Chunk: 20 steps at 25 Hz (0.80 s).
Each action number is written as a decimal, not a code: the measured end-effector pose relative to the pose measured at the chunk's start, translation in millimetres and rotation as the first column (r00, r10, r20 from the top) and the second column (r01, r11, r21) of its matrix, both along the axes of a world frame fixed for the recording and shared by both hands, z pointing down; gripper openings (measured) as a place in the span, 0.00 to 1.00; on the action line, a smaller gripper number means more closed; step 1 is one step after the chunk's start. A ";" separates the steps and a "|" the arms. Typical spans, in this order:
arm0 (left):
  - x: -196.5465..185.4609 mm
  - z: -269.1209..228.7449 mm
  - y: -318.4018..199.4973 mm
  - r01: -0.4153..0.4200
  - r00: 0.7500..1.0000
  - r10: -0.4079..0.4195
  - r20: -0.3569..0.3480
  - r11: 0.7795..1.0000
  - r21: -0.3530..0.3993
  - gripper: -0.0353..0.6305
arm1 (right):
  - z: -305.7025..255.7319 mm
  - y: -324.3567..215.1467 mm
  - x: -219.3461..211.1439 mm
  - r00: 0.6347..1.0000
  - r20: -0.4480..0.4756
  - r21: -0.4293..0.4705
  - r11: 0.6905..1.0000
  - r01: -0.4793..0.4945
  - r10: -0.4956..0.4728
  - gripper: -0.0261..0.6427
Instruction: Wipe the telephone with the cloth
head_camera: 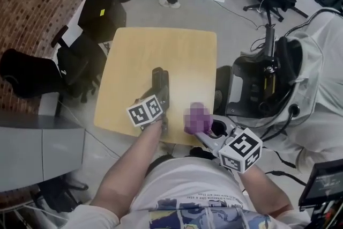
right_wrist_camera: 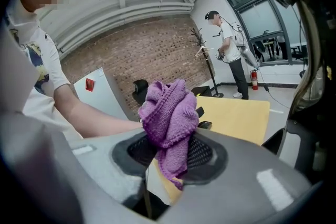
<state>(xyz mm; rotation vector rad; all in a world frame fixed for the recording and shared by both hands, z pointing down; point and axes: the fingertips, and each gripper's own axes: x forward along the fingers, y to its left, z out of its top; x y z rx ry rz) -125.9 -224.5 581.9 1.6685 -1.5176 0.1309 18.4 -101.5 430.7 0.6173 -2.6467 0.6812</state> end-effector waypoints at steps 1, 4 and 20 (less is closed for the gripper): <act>0.2 6.4 -2.1 0.002 1.000 -0.001 0.026 1.000 -0.016 0.44 | 0.8 1.3 2.1 1.000 -0.003 -0.002 1.000 -0.005 0.005 0.23; -0.9 25.2 -5.3 0.005 0.993 0.001 0.117 0.999 -0.051 0.44 | 7.0 8.5 9.2 1.000 -0.006 0.000 1.000 -0.018 0.018 0.23; -7.6 69.3 -3.8 -0.012 0.911 0.114 0.397 0.968 -0.251 0.44 | -2.2 13.2 34.8 1.000 -0.012 -0.005 1.000 -0.029 0.029 0.23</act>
